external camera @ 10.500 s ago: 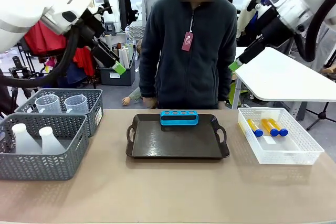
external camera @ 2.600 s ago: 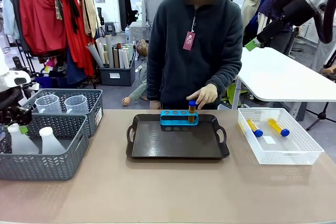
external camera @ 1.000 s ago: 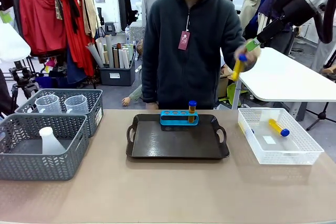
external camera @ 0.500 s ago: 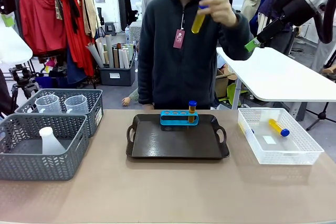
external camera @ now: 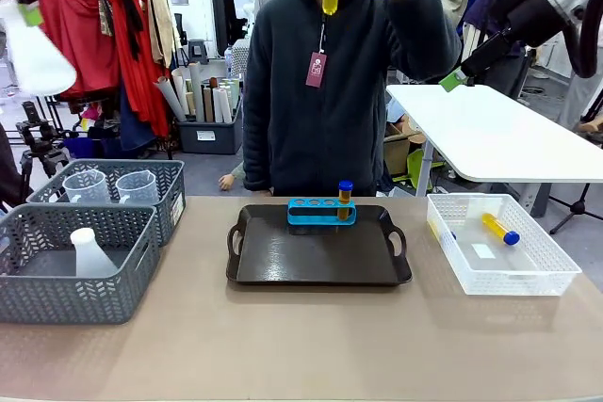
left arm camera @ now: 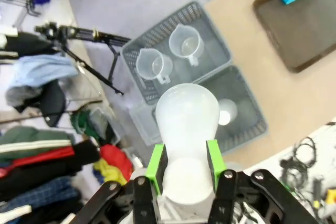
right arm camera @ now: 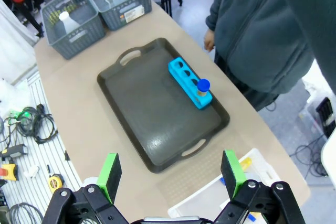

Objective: Prepare the laboratory tools.
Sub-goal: Pick up one Small flask and place it on the Handle tray.

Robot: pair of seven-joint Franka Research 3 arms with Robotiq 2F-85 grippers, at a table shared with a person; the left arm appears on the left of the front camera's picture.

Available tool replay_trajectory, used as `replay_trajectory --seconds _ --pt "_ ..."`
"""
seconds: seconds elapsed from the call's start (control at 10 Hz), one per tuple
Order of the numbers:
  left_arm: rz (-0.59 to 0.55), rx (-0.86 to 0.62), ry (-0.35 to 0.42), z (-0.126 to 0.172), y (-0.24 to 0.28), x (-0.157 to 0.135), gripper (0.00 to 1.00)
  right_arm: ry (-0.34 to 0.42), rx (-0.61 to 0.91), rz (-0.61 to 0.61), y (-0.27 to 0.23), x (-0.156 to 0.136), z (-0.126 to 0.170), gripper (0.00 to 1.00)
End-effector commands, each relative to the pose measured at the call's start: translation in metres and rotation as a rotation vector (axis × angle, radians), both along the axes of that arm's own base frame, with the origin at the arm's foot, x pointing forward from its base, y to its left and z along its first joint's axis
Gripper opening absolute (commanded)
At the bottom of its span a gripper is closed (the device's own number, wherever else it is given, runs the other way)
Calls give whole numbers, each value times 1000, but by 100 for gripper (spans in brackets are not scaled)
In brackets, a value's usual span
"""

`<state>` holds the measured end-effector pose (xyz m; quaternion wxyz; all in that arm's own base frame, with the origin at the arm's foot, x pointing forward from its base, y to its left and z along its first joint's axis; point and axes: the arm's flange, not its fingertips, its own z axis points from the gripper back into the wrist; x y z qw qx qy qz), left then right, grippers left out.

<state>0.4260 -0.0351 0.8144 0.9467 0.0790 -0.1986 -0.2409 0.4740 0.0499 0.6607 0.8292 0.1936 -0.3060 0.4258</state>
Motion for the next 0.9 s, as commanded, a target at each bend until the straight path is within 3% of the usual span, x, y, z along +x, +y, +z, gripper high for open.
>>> replay_trajectory --seconds 0.0,0.8 --pt "-110 22 26 14 -27 13 0 -4 0 3 0 -1 2 100" --pt "-456 16 38 2 -181 16 0 -4 0 3 0 -1 2 100"
